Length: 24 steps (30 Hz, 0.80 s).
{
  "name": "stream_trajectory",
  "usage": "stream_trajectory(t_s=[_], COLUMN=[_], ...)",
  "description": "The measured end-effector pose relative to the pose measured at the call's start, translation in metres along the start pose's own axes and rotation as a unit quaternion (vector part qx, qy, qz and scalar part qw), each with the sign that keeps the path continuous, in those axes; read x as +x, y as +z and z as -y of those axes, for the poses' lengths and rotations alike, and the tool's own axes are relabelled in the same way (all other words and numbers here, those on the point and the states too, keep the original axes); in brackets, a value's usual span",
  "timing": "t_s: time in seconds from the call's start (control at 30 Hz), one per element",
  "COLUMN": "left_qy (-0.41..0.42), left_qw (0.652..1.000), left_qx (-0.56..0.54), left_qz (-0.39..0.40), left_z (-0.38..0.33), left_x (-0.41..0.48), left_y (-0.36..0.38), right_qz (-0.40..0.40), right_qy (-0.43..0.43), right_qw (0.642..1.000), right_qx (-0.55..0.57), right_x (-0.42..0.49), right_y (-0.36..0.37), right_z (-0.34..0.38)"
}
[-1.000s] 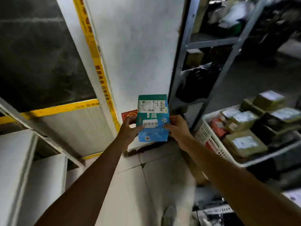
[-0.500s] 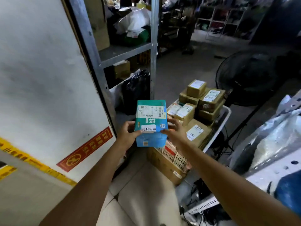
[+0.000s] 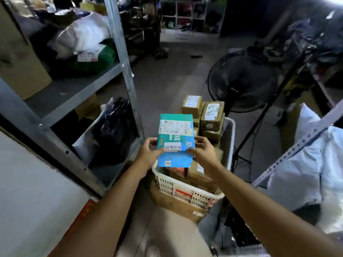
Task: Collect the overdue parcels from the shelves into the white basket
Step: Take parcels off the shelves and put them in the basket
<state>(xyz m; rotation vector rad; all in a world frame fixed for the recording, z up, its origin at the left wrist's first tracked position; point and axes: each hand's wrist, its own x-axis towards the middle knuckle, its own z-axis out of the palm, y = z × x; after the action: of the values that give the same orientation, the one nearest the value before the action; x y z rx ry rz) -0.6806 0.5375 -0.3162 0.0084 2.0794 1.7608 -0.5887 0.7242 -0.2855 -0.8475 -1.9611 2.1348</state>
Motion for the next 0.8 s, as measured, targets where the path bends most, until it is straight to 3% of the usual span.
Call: stream_trajectory(t_s=[0.23, 0.5, 0.8], left_qy=[0.030, -0.047, -0.084], left_qw=[0.993, 0.975, 0.972], left_qx=[0.046, 0.037, 0.075], left_qz=[0.104, 0.214, 0.204], left_z=[-0.030, -0.019, 0.026], left_x=[0.072, 0.109, 0.149], left_y=[0.033, 0.126, 0.187], right_qz=[-0.108, -0.214, -0.213], right_qy=[-0.004, 0.002, 0.055], right_qw=[0.993, 0.976, 0.975], right_qx=[0.040, 0.026, -0.018], right_x=[0.038, 0.057, 0.112], right_y=[-0.010, -0.084, -0.133], right_z=[0.004, -0.014, -0.060])
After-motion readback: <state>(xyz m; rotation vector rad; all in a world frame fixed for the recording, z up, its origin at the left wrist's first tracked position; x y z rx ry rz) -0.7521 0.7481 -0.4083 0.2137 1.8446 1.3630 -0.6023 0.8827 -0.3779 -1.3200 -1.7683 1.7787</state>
